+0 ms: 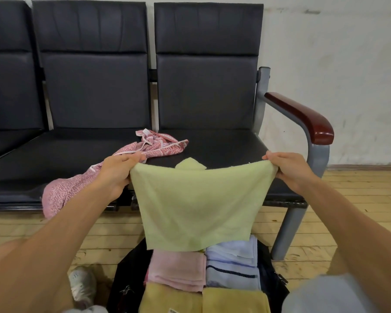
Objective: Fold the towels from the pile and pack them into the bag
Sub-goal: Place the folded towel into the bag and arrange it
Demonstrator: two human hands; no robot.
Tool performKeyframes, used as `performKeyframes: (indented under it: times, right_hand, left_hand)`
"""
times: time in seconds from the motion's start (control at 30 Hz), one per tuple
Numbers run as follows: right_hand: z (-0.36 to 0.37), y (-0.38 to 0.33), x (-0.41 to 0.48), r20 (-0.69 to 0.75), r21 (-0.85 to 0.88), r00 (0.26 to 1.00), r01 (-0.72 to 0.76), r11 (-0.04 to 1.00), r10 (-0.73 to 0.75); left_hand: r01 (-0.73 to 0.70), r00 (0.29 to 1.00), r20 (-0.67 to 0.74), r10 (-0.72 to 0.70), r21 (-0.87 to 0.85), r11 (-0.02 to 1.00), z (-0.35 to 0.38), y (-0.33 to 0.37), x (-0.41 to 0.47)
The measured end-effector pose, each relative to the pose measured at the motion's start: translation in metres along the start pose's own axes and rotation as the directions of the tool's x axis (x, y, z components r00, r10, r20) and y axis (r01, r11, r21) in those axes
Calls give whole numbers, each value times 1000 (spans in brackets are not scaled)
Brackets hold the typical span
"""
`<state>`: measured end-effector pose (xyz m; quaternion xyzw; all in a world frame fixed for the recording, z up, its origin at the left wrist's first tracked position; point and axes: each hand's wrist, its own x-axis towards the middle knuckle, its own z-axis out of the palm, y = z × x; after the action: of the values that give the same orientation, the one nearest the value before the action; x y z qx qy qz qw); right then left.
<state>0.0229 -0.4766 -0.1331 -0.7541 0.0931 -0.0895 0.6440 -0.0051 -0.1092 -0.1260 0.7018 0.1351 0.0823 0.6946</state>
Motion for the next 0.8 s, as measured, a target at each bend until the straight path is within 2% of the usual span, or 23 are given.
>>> performKeyframes:
  times: [0.13, 0.2, 0.27, 0.33, 0.37, 0.4, 0.47, 0.53, 0.67, 0.8]
  right_hand:
    - [-8, 1, 1, 101, -40, 995, 14, 999, -10]
    - [-11, 3, 2, 93, -65, 995, 37, 997, -31]
    - [-12, 5, 2, 32, -215, 994, 109, 970, -105]
    - [-11, 9, 1, 1, -383, 982, 174, 907, -189]
    - [-11, 10, 0, -9, -426, 975, 196, 883, -221]
    - [-9, 10, -2, -19, -446, 967, 218, 868, -253]
    - [-6, 10, -5, -46, -453, 952, 249, 856, -302]
    - [-2, 10, -6, -69, -482, 938, 267, 835, -339]
    - [3, 11, -5, -28, -588, 908, 323, 742, -417]
    - [9, 15, -3, 40, -544, 939, 307, 781, -341]
  left_hand:
    - [31, 993, 109, -43, 109, 994, -7, 1, 0]
    - [9, 984, 174, -35, 148, 989, -11, 4, -1]
    - [-53, 965, 264, 6, 171, 984, -14, 7, -4]
    - [-170, 945, 320, 72, 290, 942, -16, 6, -5]
    - [-260, 941, 312, 133, 415, 872, -16, 4, -4]
    - [-345, 932, 295, 209, 553, 758, -15, 2, -3]
    - [-419, 904, 274, 329, 723, 550, -13, -2, 0]
    - [-432, 884, 248, 395, 755, 493, -14, -4, 5]
    - [-423, 872, 197, 448, 763, 489, -15, -7, 11]
    - [-348, 913, 106, 394, 707, 616, -4, -11, 5]
